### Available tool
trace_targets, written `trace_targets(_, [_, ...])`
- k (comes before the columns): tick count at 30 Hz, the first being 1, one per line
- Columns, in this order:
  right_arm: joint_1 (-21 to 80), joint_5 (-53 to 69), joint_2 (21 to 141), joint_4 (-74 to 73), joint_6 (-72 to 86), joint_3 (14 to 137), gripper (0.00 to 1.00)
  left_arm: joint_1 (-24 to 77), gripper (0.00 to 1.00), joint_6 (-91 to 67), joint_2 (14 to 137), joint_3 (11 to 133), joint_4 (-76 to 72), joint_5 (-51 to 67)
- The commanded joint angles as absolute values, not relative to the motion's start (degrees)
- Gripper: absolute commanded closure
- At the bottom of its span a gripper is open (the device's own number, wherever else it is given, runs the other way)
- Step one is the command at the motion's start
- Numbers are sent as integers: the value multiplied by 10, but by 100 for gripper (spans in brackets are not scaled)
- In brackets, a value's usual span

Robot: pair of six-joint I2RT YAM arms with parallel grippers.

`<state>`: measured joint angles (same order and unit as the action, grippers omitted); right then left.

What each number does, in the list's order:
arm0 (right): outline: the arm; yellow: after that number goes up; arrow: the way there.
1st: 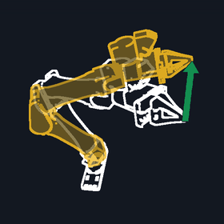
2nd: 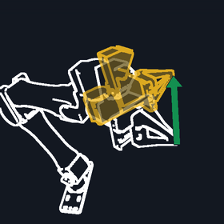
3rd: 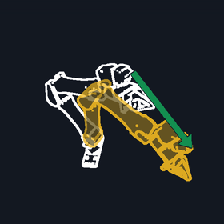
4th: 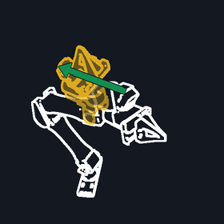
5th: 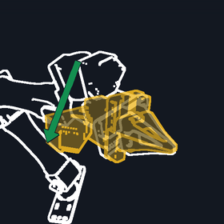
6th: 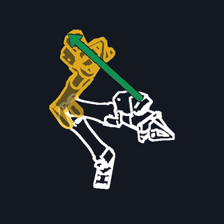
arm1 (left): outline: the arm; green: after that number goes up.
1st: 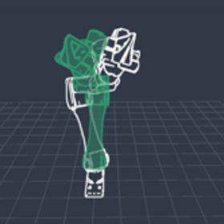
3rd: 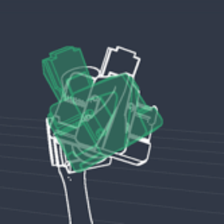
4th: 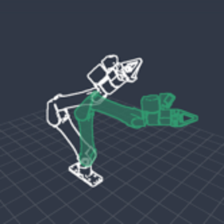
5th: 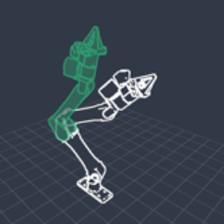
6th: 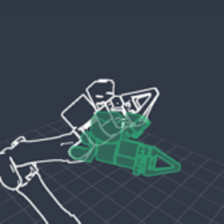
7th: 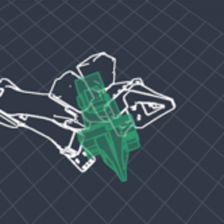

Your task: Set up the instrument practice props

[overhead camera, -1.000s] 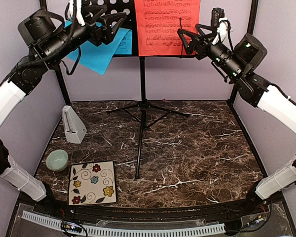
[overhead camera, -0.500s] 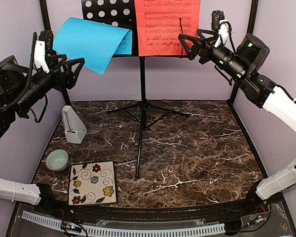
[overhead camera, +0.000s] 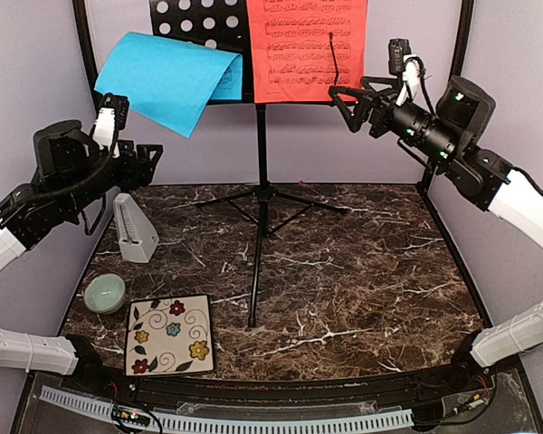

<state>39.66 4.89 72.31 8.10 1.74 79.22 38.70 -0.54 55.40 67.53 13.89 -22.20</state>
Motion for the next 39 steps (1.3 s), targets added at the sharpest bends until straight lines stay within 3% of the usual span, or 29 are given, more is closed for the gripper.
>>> trace_targets(1, [400, 46, 698, 91, 35, 772, 3, 364, 30, 7, 599, 735, 92, -144])
trace_targets(12, [400, 47, 698, 94, 36, 766, 1, 365, 35, 66, 592, 813, 24, 3])
trace_targets(22, [400, 52, 707, 93, 39, 772, 0, 364, 36, 121, 715, 1014, 22, 35])
trace_targets(29, [399, 50, 708, 85, 36, 776, 0, 365, 18, 131, 837, 1199, 42, 75])
trace_targets(39, [400, 48, 710, 79, 26, 778, 0, 362, 8, 167, 987, 1410, 68, 90])
